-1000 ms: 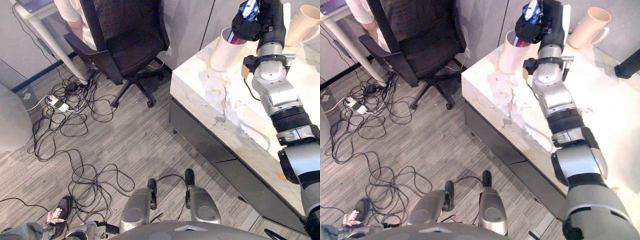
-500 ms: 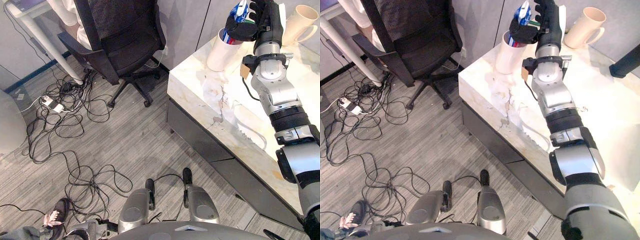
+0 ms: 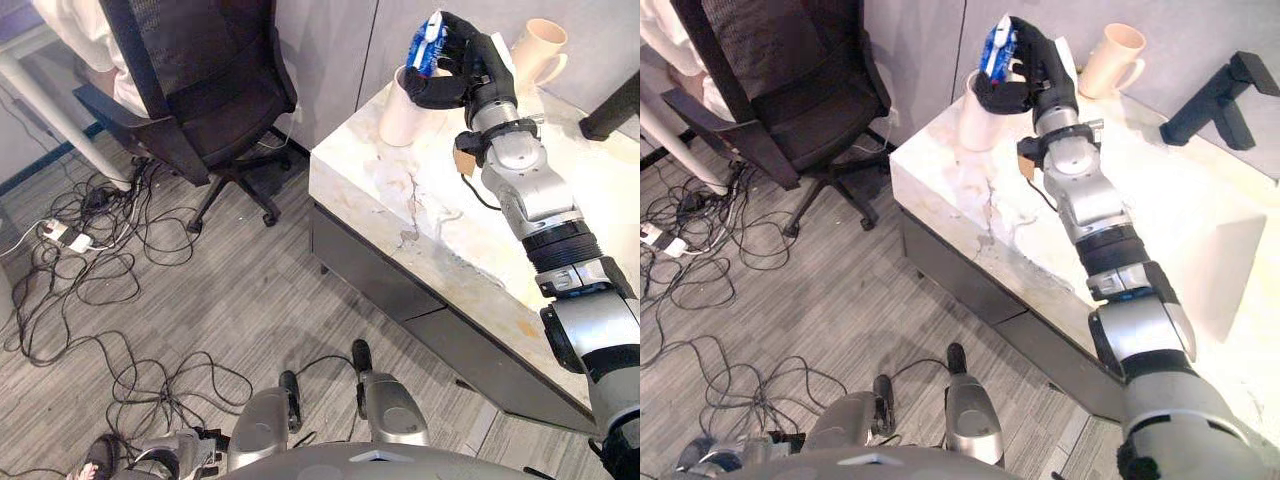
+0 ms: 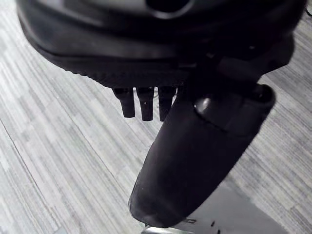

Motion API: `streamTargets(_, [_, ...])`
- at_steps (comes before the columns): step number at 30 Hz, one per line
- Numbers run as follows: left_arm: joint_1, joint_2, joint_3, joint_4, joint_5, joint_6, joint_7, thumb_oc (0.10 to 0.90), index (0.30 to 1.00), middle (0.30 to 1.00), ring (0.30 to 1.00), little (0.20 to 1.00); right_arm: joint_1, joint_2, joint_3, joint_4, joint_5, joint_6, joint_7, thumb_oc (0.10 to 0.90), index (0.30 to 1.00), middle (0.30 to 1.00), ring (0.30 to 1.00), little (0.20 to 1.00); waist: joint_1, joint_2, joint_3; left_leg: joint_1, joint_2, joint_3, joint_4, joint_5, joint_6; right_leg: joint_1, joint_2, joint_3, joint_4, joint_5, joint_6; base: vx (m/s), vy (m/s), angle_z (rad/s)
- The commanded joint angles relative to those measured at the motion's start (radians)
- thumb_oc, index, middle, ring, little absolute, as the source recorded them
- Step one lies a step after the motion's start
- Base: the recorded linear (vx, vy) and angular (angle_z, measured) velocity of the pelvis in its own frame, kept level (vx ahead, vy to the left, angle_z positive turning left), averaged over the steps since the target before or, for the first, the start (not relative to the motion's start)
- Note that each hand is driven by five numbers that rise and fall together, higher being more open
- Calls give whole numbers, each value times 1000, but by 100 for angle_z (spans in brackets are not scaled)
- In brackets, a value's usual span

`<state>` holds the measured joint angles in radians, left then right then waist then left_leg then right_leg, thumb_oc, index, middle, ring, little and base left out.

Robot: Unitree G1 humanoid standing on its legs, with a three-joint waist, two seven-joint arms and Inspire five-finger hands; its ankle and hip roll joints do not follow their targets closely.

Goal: Organize the bathroom.

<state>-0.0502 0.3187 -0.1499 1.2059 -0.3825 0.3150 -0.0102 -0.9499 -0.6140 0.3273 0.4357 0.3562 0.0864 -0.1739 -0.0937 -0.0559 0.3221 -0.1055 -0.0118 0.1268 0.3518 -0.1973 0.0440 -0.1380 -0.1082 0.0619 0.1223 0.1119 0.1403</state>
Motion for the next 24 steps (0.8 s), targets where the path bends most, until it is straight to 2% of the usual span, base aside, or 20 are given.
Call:
streamTargets(1, [57,62,-45,21,29,54,1,800,900,900,900,900,-61,-33,-29,-73,-120,-93,-19,800,900,900,900,900,7,16,-90,76,-29,2,-115,-4,45,-43,53,72,56,-105,-2,-23,39,-11])
streamTargets(7, [66,60,-35,33,38,52,-3,800,900,900,900,900,-63,-80,-48,-80,-153,-115,-26,800,900,900,900,900,-6,11,-109,91,-31,9,-129,-5,46,-30,54,83,41,-100,0,-4,21,-15])
streamTargets(16, [73,57,-28,42,34,35,-1,800,900,900,900,900,-83,-194,-97,-56,-157,-156,-133,800,900,900,900,900,-35,2,-153,123,-34,24,-146,-15,49,-11,58,109,25,-96,3,7,30,-11])
streamTargets(21, [72,71,-23,52,45,20,-5,800,900,900,900,900,-140,-322,-136,5,-139,-161,-209,800,900,900,900,900,-59,-7,-173,138,-35,38,-137,-32,54,-12,59,125,28,-91,6,8,25,-15])
streamTargets(24, [46,94,-26,54,35,11,-15,800,900,900,900,900,-209,-516,-141,159,-112,-175,-269,800,900,900,900,900,-102,-11,-167,135,-42,59,-90,-70,66,-17,63,149,44,-96,2,-107,117,-18])
